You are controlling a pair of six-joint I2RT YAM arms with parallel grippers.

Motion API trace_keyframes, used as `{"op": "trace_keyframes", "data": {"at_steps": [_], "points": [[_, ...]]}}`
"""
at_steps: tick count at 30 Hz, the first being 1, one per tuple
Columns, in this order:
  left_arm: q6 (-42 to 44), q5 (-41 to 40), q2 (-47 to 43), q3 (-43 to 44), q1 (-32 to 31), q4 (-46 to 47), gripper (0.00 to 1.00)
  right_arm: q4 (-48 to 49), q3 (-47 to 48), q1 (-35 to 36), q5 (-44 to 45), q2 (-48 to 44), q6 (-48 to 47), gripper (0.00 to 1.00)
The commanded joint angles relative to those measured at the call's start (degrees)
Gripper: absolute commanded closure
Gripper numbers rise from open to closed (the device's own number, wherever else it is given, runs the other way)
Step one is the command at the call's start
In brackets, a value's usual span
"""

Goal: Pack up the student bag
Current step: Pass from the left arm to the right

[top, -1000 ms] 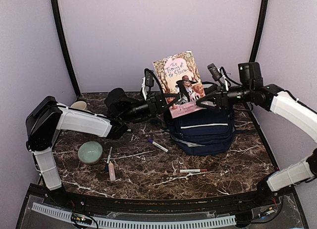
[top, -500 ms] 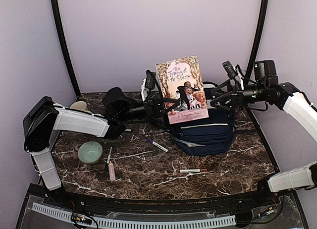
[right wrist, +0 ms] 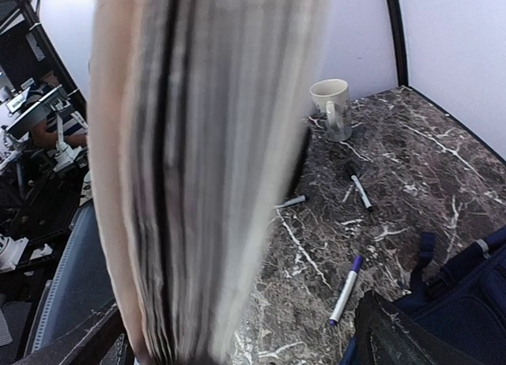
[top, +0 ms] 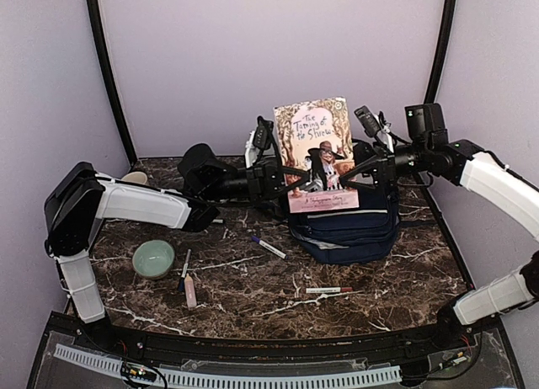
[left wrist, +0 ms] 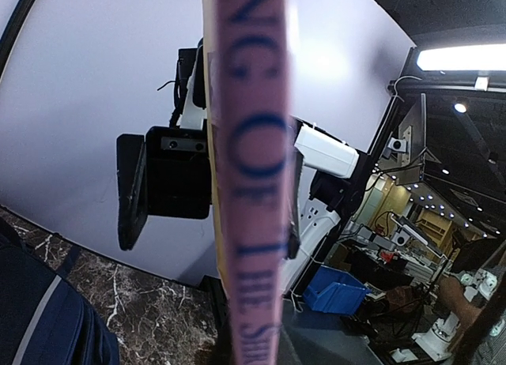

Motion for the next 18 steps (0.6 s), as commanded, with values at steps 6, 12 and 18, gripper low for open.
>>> {"op": "trace_keyframes", "data": {"at_steps": [6,12,18], "points": [[0.2,-2.4,1.0,3.7,-0.1,-1.4,1.0,6.6,-0.2,3.5,-6.8,3.0,6.4,0.09],[7.8,-13.3,-2.2,3.2,0.0,-13.1,1.0,7.4,-4.9,3.7,-5.2,2.1,8.8,0.16],[9.4,-22.1,-4.2,0.6,0.1,-15.5,1.0,7.0,-5.8,3.7,-1.8,2.5,9.9,0.37]]}}
